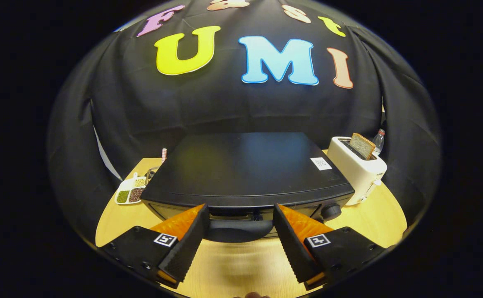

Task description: Open the toaster oven, put the food inside, and close the toaster oven door.

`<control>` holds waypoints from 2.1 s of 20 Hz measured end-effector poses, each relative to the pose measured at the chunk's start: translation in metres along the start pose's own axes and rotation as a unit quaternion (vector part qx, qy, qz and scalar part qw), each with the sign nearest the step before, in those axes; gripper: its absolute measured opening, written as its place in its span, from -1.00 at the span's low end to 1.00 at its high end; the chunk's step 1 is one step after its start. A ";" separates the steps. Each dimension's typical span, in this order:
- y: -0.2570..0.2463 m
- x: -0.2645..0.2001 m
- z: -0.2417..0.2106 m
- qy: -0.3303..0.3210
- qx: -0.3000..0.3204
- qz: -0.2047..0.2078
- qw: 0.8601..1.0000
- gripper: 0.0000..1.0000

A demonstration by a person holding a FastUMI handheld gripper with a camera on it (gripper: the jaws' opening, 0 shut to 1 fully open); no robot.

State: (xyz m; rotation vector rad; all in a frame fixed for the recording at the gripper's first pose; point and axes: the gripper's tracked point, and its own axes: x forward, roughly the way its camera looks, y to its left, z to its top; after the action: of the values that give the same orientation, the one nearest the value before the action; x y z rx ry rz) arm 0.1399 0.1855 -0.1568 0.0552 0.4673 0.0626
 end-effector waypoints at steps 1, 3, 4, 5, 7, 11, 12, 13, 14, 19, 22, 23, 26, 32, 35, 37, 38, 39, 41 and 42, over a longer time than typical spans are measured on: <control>0.001 -0.003 -0.002 0.002 0.005 0.002 1.000 0.96; 0.001 0.001 -0.001 0.005 -0.002 0.005 1.000 0.97; 0.001 -0.001 -0.001 0.010 -0.001 0.008 1.000 0.98; 0.001 -0.003 -0.007 0.019 0.005 0.011 1.000 0.98; 0.002 -0.012 -0.016 0.035 0.017 0.014 0.999 0.98; 0.000 -0.029 -0.038 0.052 0.035 0.026 0.998 0.98; 0.001 -0.031 -0.044 0.055 0.026 0.025 0.998 0.99; 0.001 -0.035 -0.046 0.051 0.018 0.023 0.998 0.97; 0.000 -0.039 -0.052 0.055 0.015 0.019 0.998 0.98; -0.001 -0.050 -0.091 0.086 0.007 0.008 0.996 0.98; 0.000 -0.057 -0.128 0.131 -0.002 0.007 0.991 0.97; 0.001 -0.058 -0.141 0.144 -0.010 0.012 0.990 0.96; -0.012 -0.060 -0.168 0.171 -0.028 0.003 0.985 0.95; -0.030 -0.089 -0.180 0.169 -0.063 -0.010 0.984 0.96; -0.051 -0.108 -0.181 0.170 -0.058 -0.016 0.984 0.94; -0.071 -0.119 -0.173 0.164 -0.076 -0.023 0.983 0.94; -0.080 -0.123 -0.169 0.165 -0.084 -0.019 0.983 0.94; -0.091 -0.128 -0.166 0.166 -0.088 -0.018 0.982 0.94; -0.119 -0.137 -0.153 0.161 -0.088 -0.035 0.982 0.94; -0.132 -0.140 -0.147 0.159 -0.085 -0.041 0.983 0.94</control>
State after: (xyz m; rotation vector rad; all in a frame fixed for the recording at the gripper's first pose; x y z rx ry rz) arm -0.0447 0.0498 -0.2340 -0.1437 0.7811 0.0303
